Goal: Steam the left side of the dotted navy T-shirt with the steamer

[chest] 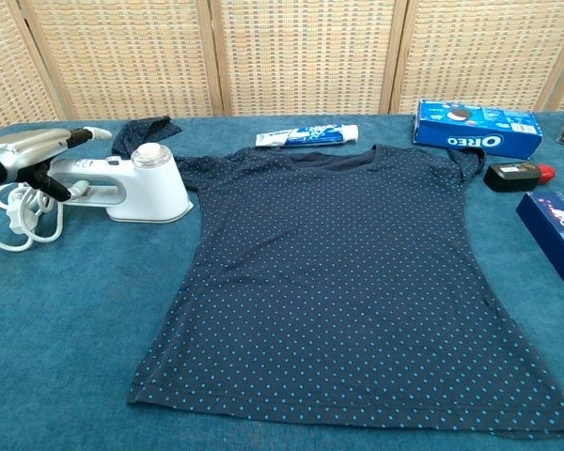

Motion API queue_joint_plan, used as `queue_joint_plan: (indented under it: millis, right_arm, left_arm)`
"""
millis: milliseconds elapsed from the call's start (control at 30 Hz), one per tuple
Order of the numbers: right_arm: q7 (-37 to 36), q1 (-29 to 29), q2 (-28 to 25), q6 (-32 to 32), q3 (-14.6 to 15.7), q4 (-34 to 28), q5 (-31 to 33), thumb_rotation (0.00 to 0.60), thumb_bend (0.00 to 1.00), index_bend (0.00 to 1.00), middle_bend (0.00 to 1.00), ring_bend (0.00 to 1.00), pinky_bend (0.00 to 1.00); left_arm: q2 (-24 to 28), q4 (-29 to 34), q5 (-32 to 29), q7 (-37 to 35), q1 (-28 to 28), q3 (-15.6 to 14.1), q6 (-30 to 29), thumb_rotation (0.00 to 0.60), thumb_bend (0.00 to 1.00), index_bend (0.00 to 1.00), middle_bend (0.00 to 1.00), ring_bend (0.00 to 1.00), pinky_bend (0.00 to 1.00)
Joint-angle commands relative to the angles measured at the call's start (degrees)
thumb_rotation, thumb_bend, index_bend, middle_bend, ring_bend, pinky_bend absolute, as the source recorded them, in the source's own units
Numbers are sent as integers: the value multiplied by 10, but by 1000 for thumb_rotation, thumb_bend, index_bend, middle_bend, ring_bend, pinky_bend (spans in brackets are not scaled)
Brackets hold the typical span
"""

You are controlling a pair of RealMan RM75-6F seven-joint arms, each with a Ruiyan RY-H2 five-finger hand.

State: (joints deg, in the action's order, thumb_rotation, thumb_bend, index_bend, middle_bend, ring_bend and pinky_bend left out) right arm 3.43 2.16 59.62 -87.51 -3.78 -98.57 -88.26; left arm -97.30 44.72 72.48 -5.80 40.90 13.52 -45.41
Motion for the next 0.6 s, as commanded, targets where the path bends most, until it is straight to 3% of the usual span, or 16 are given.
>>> queue_joint_plan:
  millis: [33,600]
  right_arm:
    - [1,0,1,1,0,1,1,600,0,14,0,0,0]
    - [8,8,9,14,-3,7,14,600,0,14,0,0,0]
  left_arm:
    - [-13,-23,1,-14,14,-2,16,600,569,0,0,0,0]
    - [-57,-111,1,-59,66,2,71,600,574,0,0,0,0]
